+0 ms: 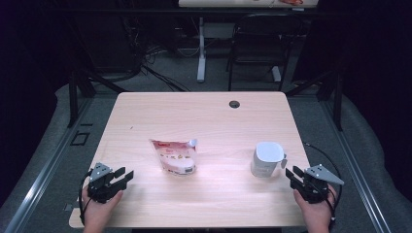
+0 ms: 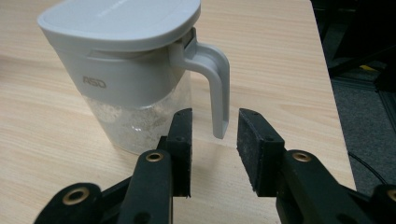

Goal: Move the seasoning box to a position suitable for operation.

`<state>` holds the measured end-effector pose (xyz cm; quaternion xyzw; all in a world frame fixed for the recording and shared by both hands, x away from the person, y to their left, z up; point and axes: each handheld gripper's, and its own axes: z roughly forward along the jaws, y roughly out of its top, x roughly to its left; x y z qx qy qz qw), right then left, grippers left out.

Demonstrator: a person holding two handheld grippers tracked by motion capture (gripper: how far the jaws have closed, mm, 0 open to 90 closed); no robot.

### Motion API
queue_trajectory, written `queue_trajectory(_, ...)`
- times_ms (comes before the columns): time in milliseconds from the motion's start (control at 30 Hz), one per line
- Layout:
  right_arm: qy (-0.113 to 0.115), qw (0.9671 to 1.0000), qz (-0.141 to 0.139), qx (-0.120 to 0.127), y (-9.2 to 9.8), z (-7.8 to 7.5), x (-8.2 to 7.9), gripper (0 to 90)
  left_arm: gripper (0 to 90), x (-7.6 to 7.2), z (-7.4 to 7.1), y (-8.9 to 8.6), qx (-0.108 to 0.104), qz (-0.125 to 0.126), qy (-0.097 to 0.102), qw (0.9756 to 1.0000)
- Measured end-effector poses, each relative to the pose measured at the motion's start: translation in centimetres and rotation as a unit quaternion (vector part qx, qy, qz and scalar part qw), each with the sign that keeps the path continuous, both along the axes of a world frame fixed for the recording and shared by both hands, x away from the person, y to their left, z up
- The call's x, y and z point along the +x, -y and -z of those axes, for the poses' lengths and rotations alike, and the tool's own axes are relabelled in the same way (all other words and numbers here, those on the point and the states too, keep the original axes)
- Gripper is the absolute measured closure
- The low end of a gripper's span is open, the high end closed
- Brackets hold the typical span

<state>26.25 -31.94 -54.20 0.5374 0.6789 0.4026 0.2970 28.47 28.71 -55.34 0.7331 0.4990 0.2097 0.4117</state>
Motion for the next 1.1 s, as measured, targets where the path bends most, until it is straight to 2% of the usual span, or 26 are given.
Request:
queue_trajectory(67,0.000,1.0000,0.002,-0.004,0.0,0.0,0.1,64.8,57.6,-0.1,-0.2,0.2,-0.005,-0.002,0.003,1.0000)
queue_trajectory(200,0.011,0.9996,0.006,-0.027,-0.6,0.0,0.4,61.5,57.5,-0.3,-0.4,0.6,0.009,-0.009,0.009,0.9999)
queue_trajectory(300,0.017,0.9992,-0.003,-0.037,-1.1,0.0,0.8,65.3,59.1,-0.2,-0.1,0.4,0.013,-0.003,0.007,0.9999)
queue_trajectory(367,0.015,0.9991,-0.002,-0.040,-1.1,0.0,0.9,66.2,59.1,-0.2,0.0,0.1,0.015,-0.009,0.001,0.9998)
queue_trajectory(400,0.010,0.9986,-0.005,-0.051,-1.1,0.1,1.1,67.0,59.1,-0.2,0.0,-0.1,0.013,-0.013,0.000,0.9998)
queue_trajectory(500,0.010,0.9985,-0.011,-0.053,-1.2,0.3,1.3,68.5,59.1,-0.5,0.0,-0.5,-0.002,-0.020,0.002,0.9998)
queue_trajectory(600,0.005,0.9981,-0.014,-0.060,-1.4,0.4,1.8,69.5,59.9,-0.8,-0.2,-0.7,-0.001,-0.022,0.005,0.9998)
queue_trajectory(633,0.005,0.9981,-0.014,-0.060,-1.4,0.4,1.8,69.5,59.9,-0.9,-0.2,-0.7,-0.002,-0.021,0.008,0.9997)
queue_trajectory(667,0.007,0.9974,-0.014,-0.071,-1.5,0.4,2.1,70.8,62.4,-1.0,-0.2,-0.7,-0.006,-0.019,0.008,0.9998)
queue_trajectory(833,0.011,0.9972,-0.009,-0.073,-1.6,0.6,2.6,73.8,66.2,-1.0,-0.3,-0.6,-0.004,-0.011,0.010,0.9999)
queue_trajectory(900,0.013,0.9961,-0.009,-0.087,-1.7,0.6,2.9,75.8,67.2,-1.0,-0.2,-0.6,-0.004,-0.010,0.006,0.9999)
queue_trajectory(1100,0.014,0.9964,-0.005,-0.084,-1.6,0.7,3.1,82.8,67.4,-0.7,0.0,-0.3,-0.001,-0.004,0.000,1.0000)
